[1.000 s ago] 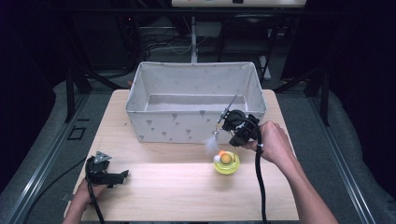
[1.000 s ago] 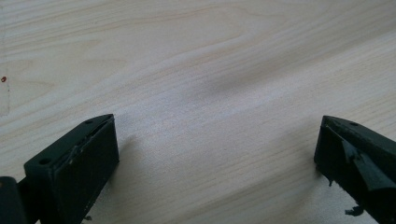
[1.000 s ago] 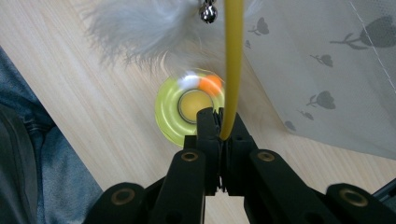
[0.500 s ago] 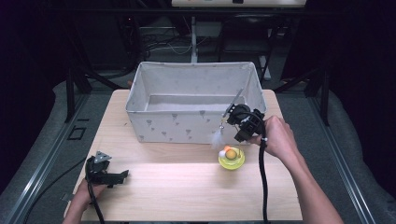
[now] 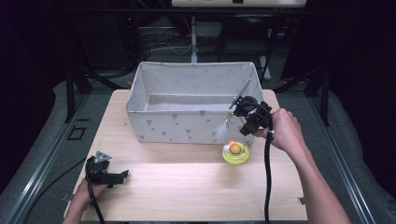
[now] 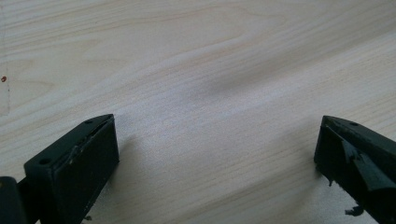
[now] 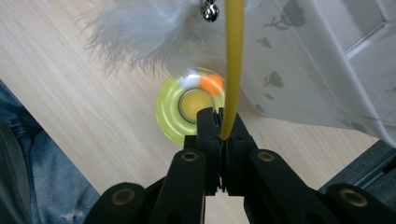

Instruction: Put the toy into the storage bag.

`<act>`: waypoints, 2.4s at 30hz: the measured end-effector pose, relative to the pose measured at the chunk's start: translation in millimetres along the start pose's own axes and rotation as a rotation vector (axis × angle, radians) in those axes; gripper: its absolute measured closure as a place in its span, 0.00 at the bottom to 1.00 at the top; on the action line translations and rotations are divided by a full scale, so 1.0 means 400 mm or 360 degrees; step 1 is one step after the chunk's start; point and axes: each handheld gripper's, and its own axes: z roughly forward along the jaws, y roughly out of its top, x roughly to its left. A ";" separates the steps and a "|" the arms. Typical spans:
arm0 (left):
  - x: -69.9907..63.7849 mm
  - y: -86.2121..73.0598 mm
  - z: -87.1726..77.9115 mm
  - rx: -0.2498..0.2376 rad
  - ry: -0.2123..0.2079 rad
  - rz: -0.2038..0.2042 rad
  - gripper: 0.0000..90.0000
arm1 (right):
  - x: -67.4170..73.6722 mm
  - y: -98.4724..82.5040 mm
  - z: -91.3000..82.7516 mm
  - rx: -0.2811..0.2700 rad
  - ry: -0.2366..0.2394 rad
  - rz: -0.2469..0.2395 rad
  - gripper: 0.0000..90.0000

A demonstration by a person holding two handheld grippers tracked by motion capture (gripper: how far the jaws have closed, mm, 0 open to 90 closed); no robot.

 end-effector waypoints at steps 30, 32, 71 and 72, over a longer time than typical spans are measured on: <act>0.000 0.000 0.000 0.0004 -0.0003 -0.0001 0.00 | -0.035 0.039 -0.150 -0.0067 -0.0034 0.0002 0.98; 0.000 0.000 0.000 0.0003 -0.0003 -0.0002 0.00 | -0.035 0.042 -0.158 -0.0072 -0.0039 -0.0002 0.98; 0.001 0.001 0.000 0.0008 -0.0007 0.0001 0.00 | -0.081 0.141 -0.358 -0.0207 -0.0163 0.0032 0.98; 0.000 0.001 0.000 0.0008 -0.0006 0.0000 0.00 | -0.086 0.145 -0.359 -0.0206 -0.0166 0.0045 0.98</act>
